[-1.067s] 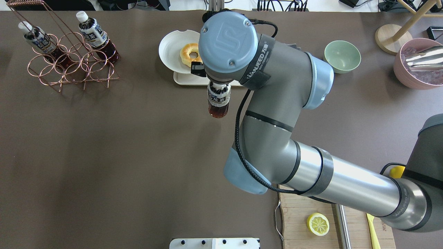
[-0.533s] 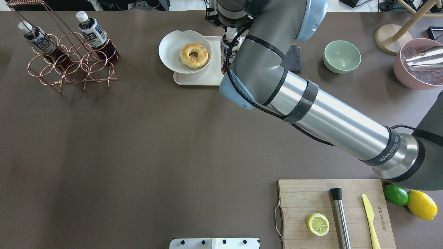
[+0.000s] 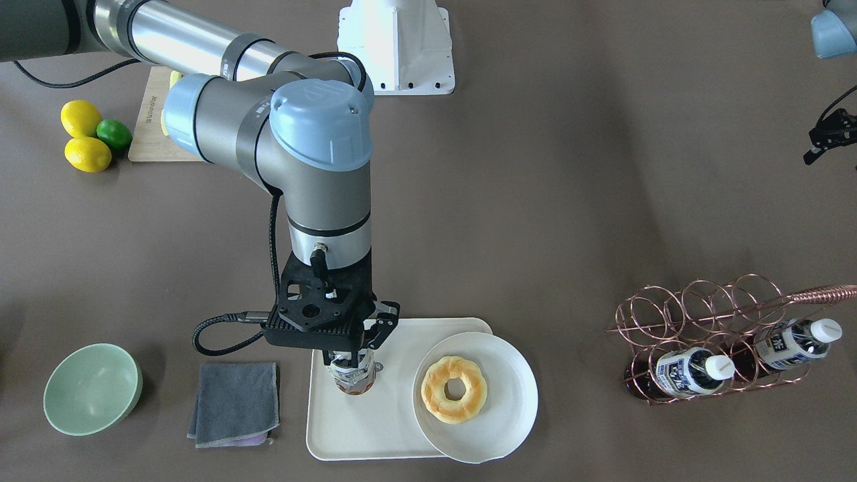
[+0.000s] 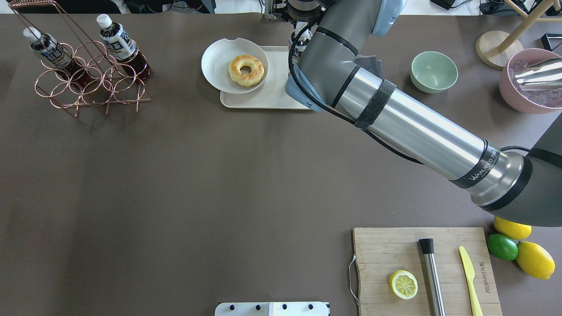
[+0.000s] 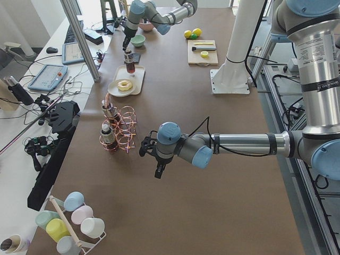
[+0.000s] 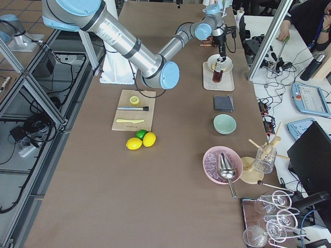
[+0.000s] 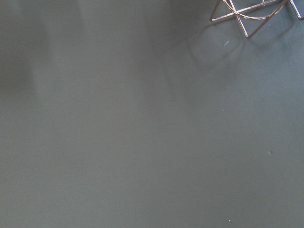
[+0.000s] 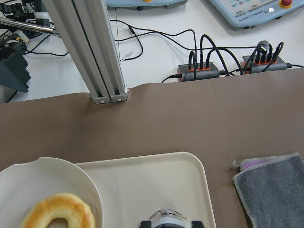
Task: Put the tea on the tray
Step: 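Lift the bottle and place it upright on the white tray beside the bowl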
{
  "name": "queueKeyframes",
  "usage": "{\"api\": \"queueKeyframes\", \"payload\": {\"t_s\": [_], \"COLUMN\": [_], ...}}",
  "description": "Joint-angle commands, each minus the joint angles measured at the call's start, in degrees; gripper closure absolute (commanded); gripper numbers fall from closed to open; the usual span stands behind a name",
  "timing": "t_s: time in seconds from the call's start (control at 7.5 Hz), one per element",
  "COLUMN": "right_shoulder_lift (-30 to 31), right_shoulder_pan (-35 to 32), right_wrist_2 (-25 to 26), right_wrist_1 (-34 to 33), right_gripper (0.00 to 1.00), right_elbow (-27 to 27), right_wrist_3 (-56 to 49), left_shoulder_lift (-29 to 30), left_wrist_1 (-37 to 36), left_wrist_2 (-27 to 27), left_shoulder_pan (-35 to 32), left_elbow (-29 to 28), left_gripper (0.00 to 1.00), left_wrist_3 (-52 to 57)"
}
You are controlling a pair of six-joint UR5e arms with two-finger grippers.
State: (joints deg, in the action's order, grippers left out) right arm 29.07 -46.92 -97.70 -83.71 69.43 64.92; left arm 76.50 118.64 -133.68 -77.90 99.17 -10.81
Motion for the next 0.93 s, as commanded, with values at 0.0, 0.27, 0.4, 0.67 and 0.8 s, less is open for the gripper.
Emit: {"api": "queueKeyframes", "payload": {"t_s": [0.0,0.27,0.4,0.67,0.8], "right_shoulder_lift": [0.1,0.4,0.8,1.5,1.5], "right_shoulder_pan": [-0.1,0.1,0.3,0.4,0.4], "right_wrist_2": [-0.1,-0.1,-0.1,0.0,0.0], "right_wrist_1": [1.7,2.0,3.1,4.3,4.3], "right_gripper": [1.0,1.0,1.0,1.0,1.0], "right_elbow": [-1.5,-1.5,-1.5,-1.5,-1.5], "right_wrist_3": [-0.1,0.3,0.4,0.4,0.2], "left_shoulder_lift": [-0.1,0.0,0.0,0.0,0.0], "left_wrist_1": [0.1,0.1,0.1,0.2,0.1], "left_wrist_2": [-0.1,-0.1,-0.1,-0.1,-0.1], "left_shoulder_pan": [-0.1,-0.1,-0.1,-0.2,-0.2], "left_elbow": [0.1,0.1,0.1,0.1,0.1], "left_gripper": [0.01,0.01,0.01,0.01,0.01], "left_wrist_3": [0.1,0.1,0.1,0.1,0.1]}}
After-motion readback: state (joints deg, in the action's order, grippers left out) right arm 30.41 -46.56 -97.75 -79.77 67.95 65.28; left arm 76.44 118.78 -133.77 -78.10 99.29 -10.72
